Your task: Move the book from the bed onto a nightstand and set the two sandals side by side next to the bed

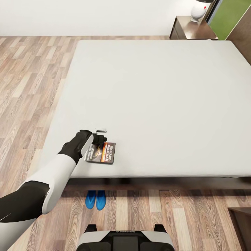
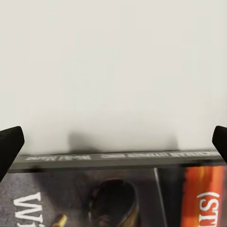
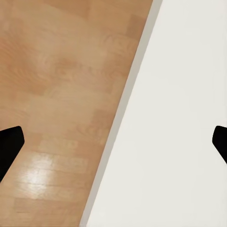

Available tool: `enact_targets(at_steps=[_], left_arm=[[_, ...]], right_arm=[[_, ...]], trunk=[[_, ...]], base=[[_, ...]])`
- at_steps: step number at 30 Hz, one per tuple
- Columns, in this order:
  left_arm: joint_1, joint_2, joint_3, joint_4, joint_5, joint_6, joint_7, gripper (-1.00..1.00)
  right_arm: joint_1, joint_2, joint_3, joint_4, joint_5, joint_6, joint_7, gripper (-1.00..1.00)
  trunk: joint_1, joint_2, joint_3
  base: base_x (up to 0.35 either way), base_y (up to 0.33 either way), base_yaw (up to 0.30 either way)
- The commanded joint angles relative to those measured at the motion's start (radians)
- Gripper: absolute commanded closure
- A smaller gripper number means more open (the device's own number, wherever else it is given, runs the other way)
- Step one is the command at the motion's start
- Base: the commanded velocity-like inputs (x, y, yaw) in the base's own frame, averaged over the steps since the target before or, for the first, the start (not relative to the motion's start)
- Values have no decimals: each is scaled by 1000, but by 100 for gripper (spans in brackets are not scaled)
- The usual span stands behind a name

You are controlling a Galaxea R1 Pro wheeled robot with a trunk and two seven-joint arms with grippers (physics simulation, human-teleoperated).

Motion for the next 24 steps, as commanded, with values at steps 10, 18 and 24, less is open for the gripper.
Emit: enact_targets(at_steps=[10, 18, 24], left_arm=[[0, 0, -4, -2, 8, 4, 5, -100], [0, 0, -4, -2, 7, 3, 5, -100], [0, 0, -4, -3, 7, 3, 5, -100]], right_arm=[[0, -1, 0, -1, 6, 2, 1, -100], [0, 0, 0, -1, 6, 2, 1, -100], [0, 0, 0, 0, 6, 2, 1, -100]], trunk=[[0, 0, -8], [0, 0, -9], [0, 0, -13]], base=[[0, 0, 0], [0, 0, 0], [0, 0, 0]])
